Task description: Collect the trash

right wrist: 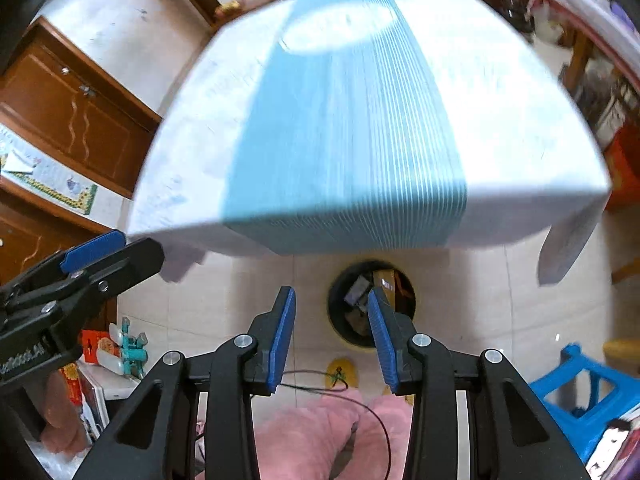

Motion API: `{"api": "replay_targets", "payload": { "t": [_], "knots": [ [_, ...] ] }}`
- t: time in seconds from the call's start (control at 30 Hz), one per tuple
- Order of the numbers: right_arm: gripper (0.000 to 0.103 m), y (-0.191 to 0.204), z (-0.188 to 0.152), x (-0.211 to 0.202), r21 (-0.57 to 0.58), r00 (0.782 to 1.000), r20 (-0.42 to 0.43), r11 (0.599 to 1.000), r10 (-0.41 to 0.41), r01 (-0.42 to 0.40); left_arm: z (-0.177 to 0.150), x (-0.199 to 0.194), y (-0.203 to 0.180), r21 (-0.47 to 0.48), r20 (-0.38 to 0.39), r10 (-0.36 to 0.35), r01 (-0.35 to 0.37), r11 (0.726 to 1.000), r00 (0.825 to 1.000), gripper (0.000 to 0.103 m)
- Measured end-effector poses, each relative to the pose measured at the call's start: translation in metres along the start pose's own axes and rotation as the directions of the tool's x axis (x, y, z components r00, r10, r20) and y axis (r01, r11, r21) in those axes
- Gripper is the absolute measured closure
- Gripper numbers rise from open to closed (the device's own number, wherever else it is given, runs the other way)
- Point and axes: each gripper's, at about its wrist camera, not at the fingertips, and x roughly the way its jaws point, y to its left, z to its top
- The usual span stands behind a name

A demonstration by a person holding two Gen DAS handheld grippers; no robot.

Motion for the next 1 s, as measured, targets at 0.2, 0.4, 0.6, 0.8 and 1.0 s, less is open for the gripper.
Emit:
{"api": "replay_targets", "payload": {
  "t": [0.2,0.4,0.6,0.8,1.0],
  "knots": [
    [0.049,0.02,0.025,-0.086,-0.01,0.994,0.107,1.0,0.019,-0.018,0.023,-0.072,-0.001,-0.037,0.085,0.03,-0.027,0.999,0.996,0.03],
    [0.039,0.039,0.035,-0.151,-0.028,0.969,0.249,1.0,0.008,-0.001,0.025,-0.123,-0.011,-0.054,0.176,0.053,-0.044,0.998,0.983,0.03],
    [0.038,0.05,0.032,-0.179,-0.035,0.953,0.302,0.999,-0.012,0.023,0.019,-0.133,-0.022,-0.05,0.195,0.064,-0.055,0.997,0.979,0.03],
    [0.038,0.053,0.028,-0.18,-0.04,0.952,0.305,0.999,-0.02,0.034,0.015,-0.144,-0.03,-0.045,0.221,0.103,-0.095,0.994,0.97,0.03],
    [0.038,0.058,0.023,-0.179,-0.069,0.945,0.324,0.996,-0.035,0.061,0.011,-0.145,-0.028,-0.062,0.224,0.124,-0.113,0.992,0.967,0.03]
  ]
}}
